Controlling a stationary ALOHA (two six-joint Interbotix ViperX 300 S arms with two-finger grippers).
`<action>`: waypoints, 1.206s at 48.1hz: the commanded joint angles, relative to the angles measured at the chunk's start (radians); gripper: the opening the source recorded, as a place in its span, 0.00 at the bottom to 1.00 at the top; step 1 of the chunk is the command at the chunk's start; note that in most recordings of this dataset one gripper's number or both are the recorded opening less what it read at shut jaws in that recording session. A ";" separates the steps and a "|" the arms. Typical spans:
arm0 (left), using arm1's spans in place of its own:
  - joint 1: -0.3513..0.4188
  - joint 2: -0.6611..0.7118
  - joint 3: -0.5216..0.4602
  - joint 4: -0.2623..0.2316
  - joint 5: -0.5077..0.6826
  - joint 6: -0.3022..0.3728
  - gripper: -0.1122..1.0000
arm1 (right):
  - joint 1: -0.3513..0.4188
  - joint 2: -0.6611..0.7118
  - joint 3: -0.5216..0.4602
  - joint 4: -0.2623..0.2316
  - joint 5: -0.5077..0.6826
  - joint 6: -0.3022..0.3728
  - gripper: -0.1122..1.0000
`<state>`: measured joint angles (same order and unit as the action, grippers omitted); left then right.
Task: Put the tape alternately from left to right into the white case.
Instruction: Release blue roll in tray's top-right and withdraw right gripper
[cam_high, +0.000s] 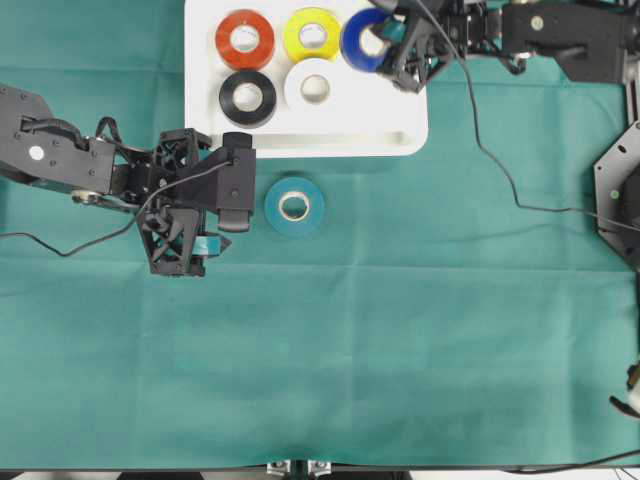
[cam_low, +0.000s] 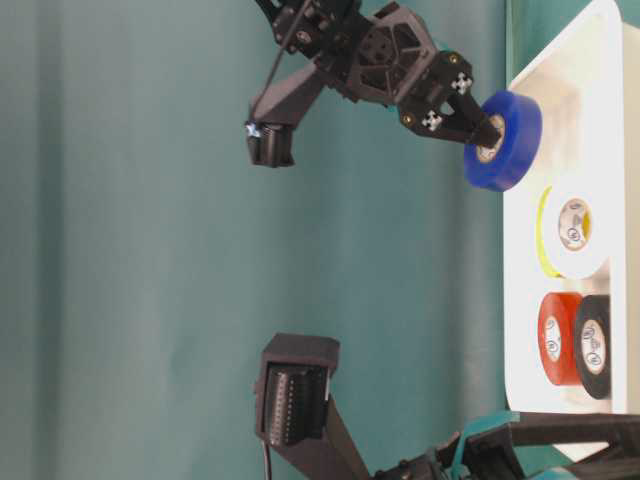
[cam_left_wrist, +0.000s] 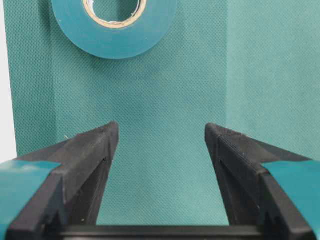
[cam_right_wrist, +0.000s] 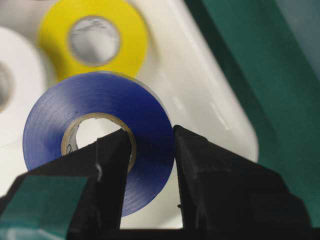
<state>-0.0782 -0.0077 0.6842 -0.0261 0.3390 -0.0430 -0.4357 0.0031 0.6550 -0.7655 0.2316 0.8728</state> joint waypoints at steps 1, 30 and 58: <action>-0.003 -0.012 -0.021 -0.002 -0.003 -0.002 0.97 | -0.021 0.005 -0.035 -0.008 -0.018 0.000 0.37; -0.003 -0.012 -0.018 -0.003 -0.002 -0.003 0.97 | -0.081 0.086 -0.054 -0.014 -0.060 -0.012 0.37; -0.003 -0.012 -0.023 -0.003 -0.003 -0.002 0.97 | -0.081 0.087 -0.014 -0.014 -0.055 -0.020 0.45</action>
<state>-0.0782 -0.0077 0.6842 -0.0261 0.3390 -0.0445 -0.5154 0.1043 0.6504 -0.7762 0.1779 0.8544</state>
